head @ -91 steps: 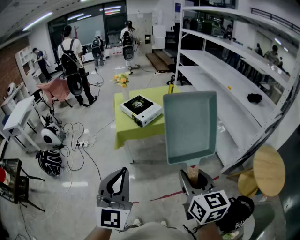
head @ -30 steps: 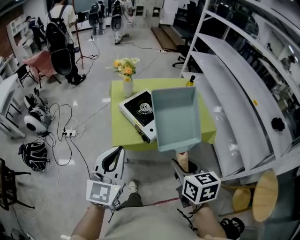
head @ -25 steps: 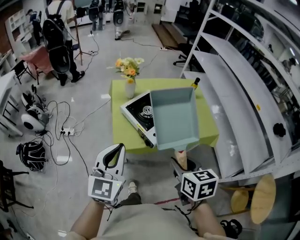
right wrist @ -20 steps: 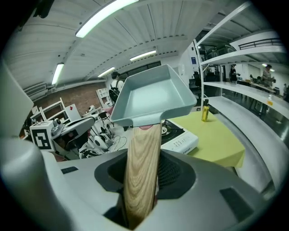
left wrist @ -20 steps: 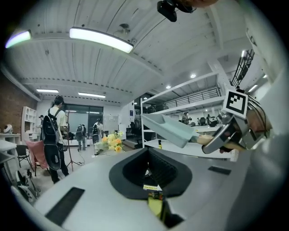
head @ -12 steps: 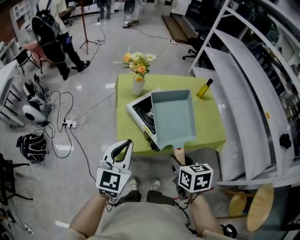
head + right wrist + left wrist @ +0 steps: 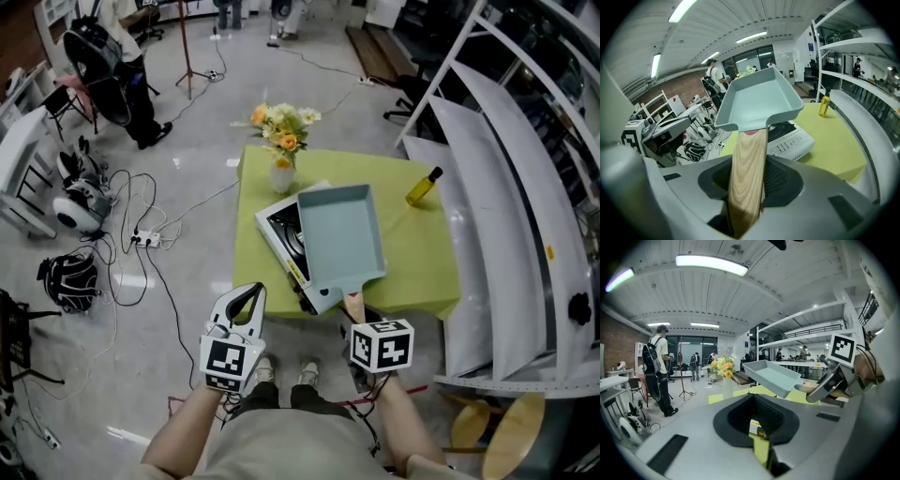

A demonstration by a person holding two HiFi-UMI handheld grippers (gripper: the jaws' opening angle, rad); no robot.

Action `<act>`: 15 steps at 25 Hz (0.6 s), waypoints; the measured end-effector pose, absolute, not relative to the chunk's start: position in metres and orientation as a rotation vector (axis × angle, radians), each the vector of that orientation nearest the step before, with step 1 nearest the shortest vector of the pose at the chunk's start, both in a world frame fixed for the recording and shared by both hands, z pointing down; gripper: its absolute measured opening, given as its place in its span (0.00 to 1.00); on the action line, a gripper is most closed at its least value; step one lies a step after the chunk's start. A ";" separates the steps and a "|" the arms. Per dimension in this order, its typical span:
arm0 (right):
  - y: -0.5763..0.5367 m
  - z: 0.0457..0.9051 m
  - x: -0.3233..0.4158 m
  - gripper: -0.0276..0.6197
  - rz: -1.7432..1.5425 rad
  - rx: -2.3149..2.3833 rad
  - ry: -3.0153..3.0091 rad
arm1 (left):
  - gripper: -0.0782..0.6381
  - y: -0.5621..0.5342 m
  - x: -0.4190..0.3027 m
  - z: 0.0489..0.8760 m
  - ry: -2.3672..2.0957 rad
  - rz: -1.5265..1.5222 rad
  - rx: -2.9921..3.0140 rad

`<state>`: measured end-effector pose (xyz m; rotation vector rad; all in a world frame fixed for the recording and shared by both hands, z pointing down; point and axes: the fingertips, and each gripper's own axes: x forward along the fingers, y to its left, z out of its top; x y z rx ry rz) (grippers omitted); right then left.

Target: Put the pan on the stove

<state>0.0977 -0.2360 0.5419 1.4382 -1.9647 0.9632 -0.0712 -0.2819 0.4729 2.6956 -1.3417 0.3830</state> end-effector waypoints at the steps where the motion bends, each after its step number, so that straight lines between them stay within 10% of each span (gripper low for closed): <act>1: -0.240 0.546 0.099 0.26 0.972 1.427 -1.963 | 0.11 -0.284 -0.070 0.479 -1.346 0.395 2.684; 15: -0.298 0.607 0.112 0.26 1.041 1.294 -1.875 | 0.11 -0.324 -0.065 0.524 -1.383 0.477 2.556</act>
